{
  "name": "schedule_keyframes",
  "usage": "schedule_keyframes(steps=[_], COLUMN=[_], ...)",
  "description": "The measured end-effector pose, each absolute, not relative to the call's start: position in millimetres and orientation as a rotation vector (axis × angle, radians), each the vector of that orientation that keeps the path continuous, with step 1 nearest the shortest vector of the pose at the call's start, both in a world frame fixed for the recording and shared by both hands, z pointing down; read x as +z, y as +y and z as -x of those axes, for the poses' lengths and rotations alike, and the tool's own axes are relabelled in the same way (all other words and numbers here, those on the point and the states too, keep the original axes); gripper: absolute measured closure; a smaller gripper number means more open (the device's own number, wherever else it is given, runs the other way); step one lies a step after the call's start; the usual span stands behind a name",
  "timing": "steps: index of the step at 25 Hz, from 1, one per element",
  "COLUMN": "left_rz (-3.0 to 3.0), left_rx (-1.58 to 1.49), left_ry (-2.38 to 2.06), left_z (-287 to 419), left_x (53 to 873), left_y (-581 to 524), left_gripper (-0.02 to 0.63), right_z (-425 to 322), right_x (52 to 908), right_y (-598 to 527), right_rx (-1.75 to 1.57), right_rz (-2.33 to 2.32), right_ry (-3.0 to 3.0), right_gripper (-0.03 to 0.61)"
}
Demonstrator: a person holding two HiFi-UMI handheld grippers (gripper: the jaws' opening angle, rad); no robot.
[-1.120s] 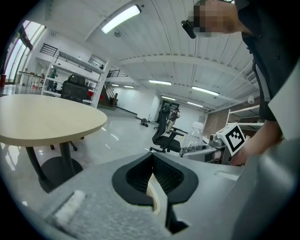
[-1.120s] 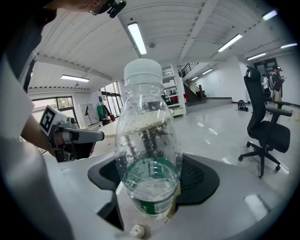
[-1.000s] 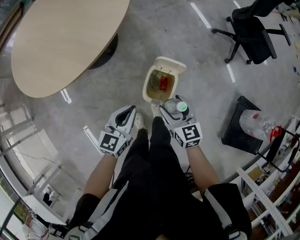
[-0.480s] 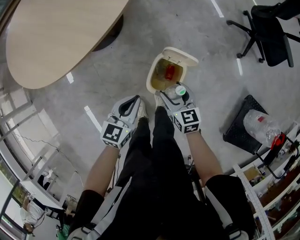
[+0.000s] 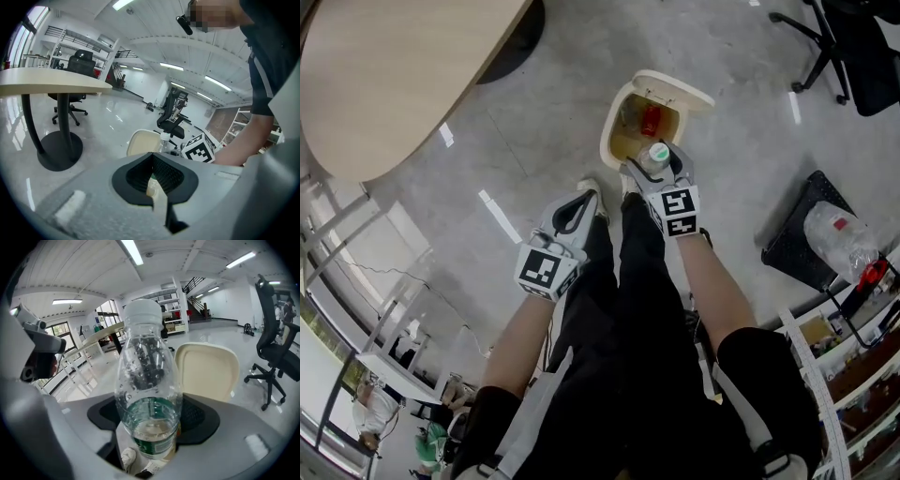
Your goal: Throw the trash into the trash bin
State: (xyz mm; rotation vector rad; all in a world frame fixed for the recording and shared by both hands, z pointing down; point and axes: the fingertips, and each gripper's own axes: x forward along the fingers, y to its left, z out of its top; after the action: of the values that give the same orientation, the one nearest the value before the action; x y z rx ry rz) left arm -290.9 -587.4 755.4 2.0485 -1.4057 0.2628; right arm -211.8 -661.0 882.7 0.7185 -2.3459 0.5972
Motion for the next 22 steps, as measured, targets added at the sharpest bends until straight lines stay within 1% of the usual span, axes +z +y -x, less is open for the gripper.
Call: schedule_keyframes(steps=[6, 7, 8, 12, 14, 20, 22], left_rz=[-1.978, -1.976, -1.978, -1.992, -2.000, -2.037, -2.043], left_rx=[0.276, 0.273, 0.270, 0.254, 0.241, 0.192, 0.186], left_ry=[-1.385, -1.383, -1.382, -1.382, -1.385, -1.416, -1.424], left_z=[293, 293, 292, 291, 292, 302, 306], left_x=[764, 764, 764, 760, 756, 739, 729], left_y=[-566, -564, -563, -566, -569, -570, -564], left_gripper=[0.612, 0.612, 0.612, 0.612, 0.612, 0.612, 0.612], right_z=[213, 213, 212, 209, 209, 209, 207], right_x=[901, 902, 903, 901, 896, 863, 847], right_y=[-664, -664, -663, -659, -658, -653, -646], right_rx=[0.623, 0.625, 0.628, 0.623, 0.608, 0.568, 0.576], right_rz=[-0.760, -0.761, -0.761, -0.758, -0.759, -0.798, -0.821], right_ry=[-2.317, -2.311, -2.306, -2.296, -2.299, -2.342, -2.347], right_gripper=[0.239, 0.229, 0.192, 0.189, 0.207, 0.315, 0.334])
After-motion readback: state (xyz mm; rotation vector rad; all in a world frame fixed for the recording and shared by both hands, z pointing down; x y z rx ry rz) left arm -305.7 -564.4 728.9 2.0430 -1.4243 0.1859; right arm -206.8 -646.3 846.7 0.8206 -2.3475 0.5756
